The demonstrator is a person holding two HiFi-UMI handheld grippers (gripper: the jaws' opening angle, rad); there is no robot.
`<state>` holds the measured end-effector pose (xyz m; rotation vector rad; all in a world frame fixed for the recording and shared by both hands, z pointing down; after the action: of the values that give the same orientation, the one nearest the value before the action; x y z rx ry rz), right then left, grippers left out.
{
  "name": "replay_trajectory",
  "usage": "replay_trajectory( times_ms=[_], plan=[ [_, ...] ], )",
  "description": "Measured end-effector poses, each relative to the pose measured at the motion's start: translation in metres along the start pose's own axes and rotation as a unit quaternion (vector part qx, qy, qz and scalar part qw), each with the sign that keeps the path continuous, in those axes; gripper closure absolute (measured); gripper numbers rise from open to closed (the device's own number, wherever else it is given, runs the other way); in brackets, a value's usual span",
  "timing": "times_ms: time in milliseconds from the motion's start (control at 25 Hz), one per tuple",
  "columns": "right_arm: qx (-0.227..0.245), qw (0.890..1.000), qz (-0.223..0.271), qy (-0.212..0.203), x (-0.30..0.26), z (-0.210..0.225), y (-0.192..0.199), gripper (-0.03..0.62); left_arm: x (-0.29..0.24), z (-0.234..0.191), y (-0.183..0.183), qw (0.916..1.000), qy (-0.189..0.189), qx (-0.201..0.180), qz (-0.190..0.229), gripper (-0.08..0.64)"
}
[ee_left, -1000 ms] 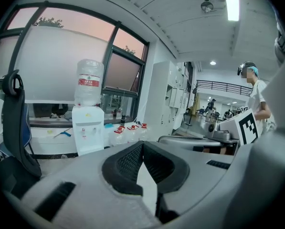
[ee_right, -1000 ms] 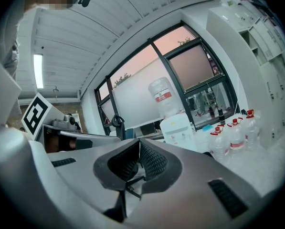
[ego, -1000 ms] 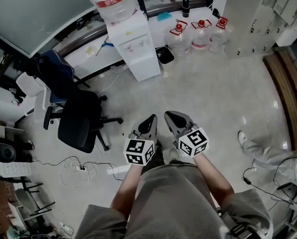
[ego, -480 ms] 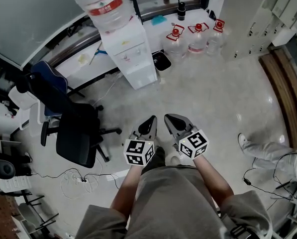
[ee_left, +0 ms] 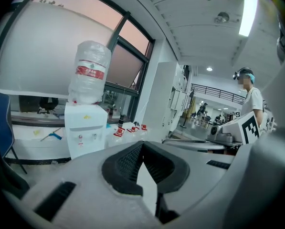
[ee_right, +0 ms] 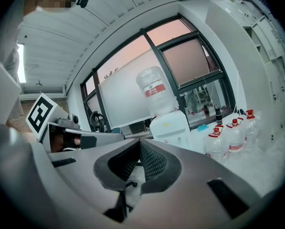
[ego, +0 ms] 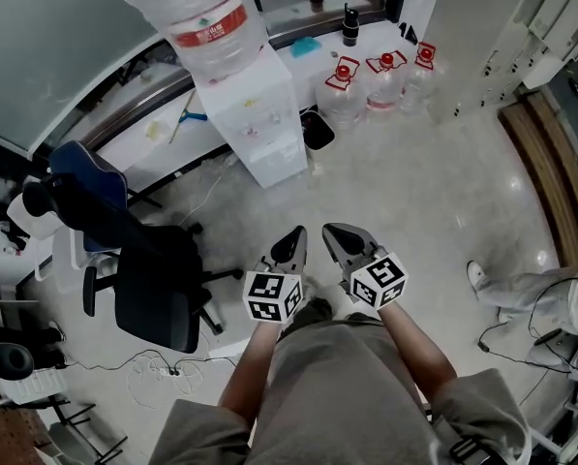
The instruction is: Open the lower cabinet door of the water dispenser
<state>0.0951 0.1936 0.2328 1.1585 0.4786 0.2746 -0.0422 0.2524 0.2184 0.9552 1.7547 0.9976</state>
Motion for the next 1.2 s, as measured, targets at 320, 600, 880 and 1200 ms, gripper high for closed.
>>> replay_trajectory(
  times_ms=[320, 600, 880, 1200],
  plan=[
    [0.006, 1.0, -0.019, 0.021, -0.045, -0.01, 0.002, 0.581, 0.001, -0.056, -0.005, 0.9998, 0.009, 0.016, -0.009, 0.552],
    [0.005, 0.999, -0.037, 0.035, -0.067, -0.003, 0.007, 0.583, -0.01, -0.081, -0.002, 0.9991, 0.015, 0.034, -0.02, 0.552],
    [-0.003, 0.998, -0.046, 0.043, -0.091, 0.02, 0.011, 0.581, -0.039, -0.1, 0.0, 0.9982, 0.021, 0.04, -0.038, 0.551],
    [-0.021, 0.997, -0.061, 0.048, -0.131, 0.076, 0.006, 0.581, -0.097, -0.129, -0.007, 0.9961, 0.018, 0.057, -0.064, 0.552]
  ],
)
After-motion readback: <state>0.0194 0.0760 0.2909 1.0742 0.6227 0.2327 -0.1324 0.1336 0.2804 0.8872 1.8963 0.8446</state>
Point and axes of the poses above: the fingertips, and each gripper's own axes: x backward along the fingers, z to its right, y out of its underside, the point moved 8 cm from there along x, backward along the fingers, and after that the axes turned 6 degrees about y, right-handed, at the moved point
